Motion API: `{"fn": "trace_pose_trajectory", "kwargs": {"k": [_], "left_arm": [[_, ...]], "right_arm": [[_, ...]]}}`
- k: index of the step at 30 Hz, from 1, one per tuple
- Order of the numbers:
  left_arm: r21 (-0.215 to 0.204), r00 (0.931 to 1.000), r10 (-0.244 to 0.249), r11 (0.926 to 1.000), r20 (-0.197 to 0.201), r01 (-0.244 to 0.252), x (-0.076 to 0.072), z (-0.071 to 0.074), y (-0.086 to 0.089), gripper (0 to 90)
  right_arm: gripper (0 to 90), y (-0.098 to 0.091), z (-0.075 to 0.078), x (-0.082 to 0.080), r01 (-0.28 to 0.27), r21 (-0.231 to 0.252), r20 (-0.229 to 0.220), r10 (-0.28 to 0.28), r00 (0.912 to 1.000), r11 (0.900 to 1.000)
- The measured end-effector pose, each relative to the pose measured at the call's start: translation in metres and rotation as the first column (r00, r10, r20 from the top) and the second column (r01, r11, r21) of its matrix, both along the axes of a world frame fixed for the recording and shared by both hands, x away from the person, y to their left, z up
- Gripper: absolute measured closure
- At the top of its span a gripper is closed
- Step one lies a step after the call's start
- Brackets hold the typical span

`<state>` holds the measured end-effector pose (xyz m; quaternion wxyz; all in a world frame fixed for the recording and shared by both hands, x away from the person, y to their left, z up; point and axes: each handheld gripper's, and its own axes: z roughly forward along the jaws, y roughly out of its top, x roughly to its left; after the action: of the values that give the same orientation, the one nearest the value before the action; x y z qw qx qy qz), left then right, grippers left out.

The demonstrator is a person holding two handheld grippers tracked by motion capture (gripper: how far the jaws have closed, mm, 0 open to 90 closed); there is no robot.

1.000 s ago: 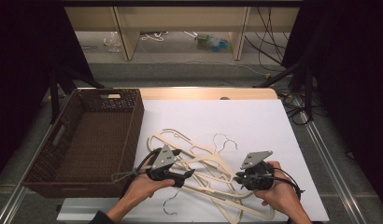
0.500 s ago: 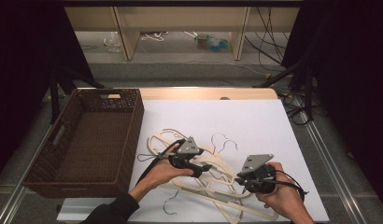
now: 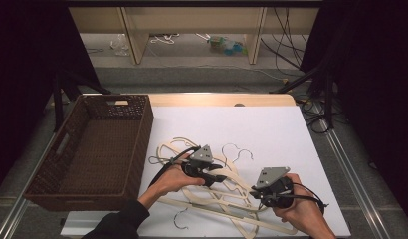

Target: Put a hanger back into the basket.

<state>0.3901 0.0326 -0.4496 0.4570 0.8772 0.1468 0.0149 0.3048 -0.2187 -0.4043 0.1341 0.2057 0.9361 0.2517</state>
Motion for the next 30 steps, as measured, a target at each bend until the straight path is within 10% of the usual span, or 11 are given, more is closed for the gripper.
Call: {"fn": "trace_pose_trajectory", "kwargs": {"k": [14, 30], "left_arm": [[0.016, 0.9841, -0.169, 0.9853, -0.055, 0.17, -0.021, 0.022, 0.009, 78.0], [-0.012, 0.9861, -0.072, 0.9974, -0.149, 0.072, -0.05, 0.048, 0.006, 85.3]], "right_arm": [[75.9, -0.01, -0.009, 0.002, -0.051, 0.036, -0.052, 0.053, 0.9972, 0.998], [60.4, -0.012, 0.018, -0.007, -0.021, 0.174, 0.013, 0.019, 0.9997, 0.9846]]}}
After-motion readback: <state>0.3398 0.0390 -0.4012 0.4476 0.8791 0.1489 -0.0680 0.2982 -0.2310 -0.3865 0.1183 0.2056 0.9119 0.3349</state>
